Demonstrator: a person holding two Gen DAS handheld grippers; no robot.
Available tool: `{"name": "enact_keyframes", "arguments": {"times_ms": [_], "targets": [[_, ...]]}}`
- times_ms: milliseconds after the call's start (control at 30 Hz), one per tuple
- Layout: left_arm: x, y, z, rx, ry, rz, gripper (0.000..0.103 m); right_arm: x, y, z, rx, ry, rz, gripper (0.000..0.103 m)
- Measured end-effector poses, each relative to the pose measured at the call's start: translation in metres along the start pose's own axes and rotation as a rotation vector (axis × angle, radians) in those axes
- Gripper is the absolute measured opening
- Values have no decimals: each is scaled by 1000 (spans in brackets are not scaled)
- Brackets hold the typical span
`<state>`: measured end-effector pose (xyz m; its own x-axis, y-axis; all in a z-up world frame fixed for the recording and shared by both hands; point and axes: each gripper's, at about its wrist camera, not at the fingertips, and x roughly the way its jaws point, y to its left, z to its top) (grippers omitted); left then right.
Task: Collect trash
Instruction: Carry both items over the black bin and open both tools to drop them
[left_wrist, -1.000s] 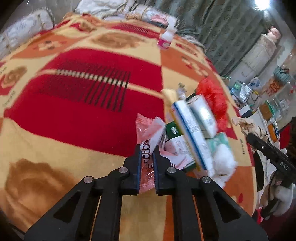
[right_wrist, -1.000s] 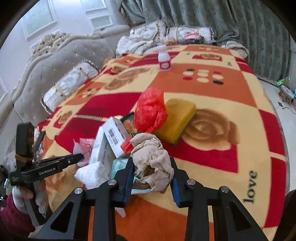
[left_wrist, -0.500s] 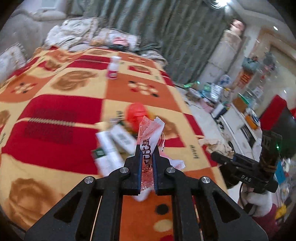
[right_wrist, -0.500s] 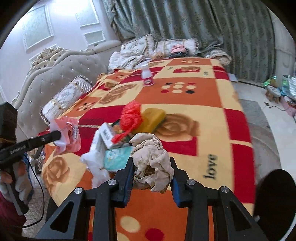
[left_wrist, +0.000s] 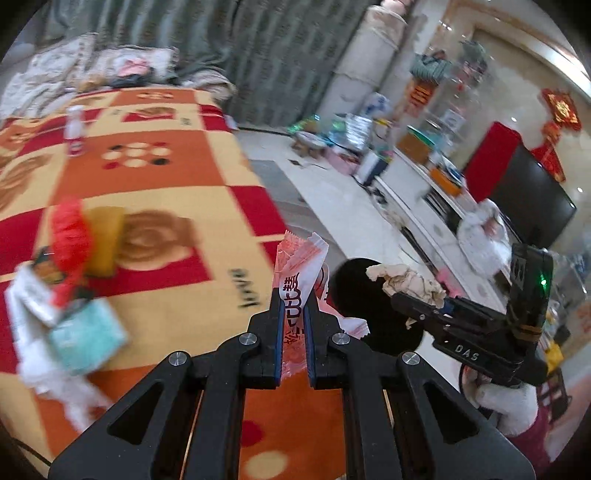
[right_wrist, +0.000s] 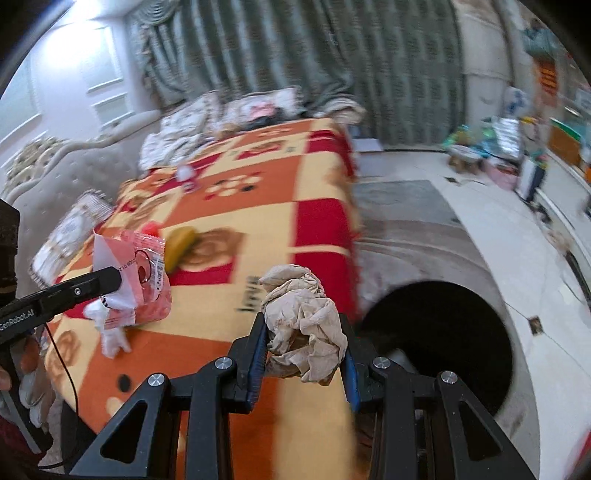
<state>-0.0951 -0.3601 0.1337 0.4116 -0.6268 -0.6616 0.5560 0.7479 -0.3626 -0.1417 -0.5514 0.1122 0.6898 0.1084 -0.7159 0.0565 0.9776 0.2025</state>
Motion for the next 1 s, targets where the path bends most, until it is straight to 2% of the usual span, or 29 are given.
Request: {"name": "enact_keyframes", "arguments": {"times_ms": [133, 333, 367, 400, 433, 467, 500, 533, 900, 1000], "targets": [[33, -28, 6, 15, 41, -42, 7, -4, -43, -7, 63, 10, -67, 33], [81, -61, 7, 30, 87, -110, 8, 0, -89, -15, 149, 22, -124, 34], [87, -63, 8, 32, 94, -118, 9, 1, -94, -15, 158, 25, -131, 37], [95, -67, 8, 37, 111, -127, 10, 2, -99, -16, 167, 23, -147, 45], [100, -70, 8, 41, 126, -136, 19, 2, -104, -17, 177, 17, -164, 49], [104, -70, 8, 40, 138, -144, 37, 3, -106, -17, 186, 14, -170, 57], [105, -70, 7, 35, 139, -144, 45, 3, -110, -17, 197, 11, -174, 64], [105, -69, 7, 30, 134, -141, 49, 1, -113, -18, 207, 6, -174, 65], [74, -41, 0, 10, 96, -78, 49, -5, -99, -25, 185, 25, -154, 66], [60, -31, -7, 20, 78, -22, 49, -11, -93, -25, 179, 12, -149, 66]]}}
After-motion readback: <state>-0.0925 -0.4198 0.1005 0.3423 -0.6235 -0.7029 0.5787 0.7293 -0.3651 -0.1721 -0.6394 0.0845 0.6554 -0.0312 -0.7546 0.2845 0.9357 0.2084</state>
